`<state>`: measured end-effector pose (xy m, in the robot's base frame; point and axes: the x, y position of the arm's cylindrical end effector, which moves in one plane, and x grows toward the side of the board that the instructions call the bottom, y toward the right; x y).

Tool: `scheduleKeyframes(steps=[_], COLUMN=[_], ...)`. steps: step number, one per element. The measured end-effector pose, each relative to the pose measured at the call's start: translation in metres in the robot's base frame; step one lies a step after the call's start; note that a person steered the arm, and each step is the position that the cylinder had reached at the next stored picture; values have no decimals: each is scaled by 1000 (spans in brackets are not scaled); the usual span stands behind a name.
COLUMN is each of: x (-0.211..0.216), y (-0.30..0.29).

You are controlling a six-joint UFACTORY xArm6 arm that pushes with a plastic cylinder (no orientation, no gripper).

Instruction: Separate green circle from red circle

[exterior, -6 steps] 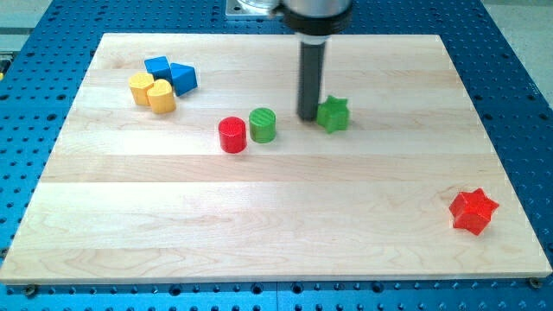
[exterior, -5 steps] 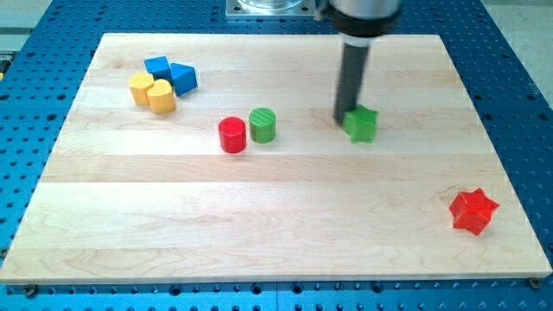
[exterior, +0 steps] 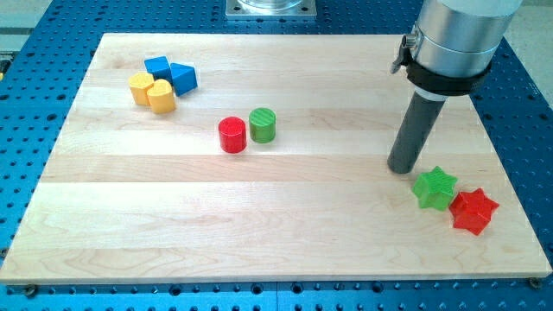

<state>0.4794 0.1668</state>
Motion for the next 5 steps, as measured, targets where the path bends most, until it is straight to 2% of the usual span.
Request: scheduleKeyframes(steps=[1,2,3,4,5], x=[-25,-90,-86,-111,-93], y=[-10,-30,-139,-181,-227])
